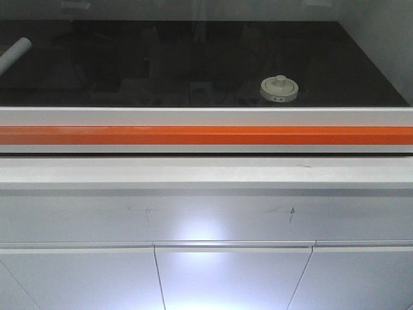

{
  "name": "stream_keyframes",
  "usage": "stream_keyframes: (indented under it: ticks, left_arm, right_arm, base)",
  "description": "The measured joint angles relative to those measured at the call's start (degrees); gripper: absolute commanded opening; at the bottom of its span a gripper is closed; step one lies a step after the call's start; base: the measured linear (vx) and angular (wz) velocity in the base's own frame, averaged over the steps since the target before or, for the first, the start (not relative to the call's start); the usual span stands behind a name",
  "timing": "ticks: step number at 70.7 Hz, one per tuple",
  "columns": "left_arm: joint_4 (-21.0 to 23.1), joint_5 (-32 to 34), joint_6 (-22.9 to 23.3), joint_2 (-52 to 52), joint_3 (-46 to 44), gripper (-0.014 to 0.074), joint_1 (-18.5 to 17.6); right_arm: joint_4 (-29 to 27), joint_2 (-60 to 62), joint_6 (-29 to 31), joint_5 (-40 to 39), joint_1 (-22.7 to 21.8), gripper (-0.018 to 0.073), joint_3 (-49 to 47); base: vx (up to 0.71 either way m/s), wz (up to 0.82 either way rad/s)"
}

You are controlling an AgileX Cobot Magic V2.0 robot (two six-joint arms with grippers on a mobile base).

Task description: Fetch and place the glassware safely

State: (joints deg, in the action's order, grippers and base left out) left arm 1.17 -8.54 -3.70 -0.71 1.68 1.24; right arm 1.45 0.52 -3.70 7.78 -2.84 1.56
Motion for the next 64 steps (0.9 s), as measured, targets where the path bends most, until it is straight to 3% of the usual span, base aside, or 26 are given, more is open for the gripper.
stream_keyframes:
  ticks: [64]
  left_arm:
    - [0.0, 0.0, 0.0, 0.0, 0.0, -0.0007, 0.0]
  right_arm:
    - [0.0, 0.0, 0.0, 0.0, 0.0, -0.0003, 0.0]
  base:
    - [0.00, 0.00]
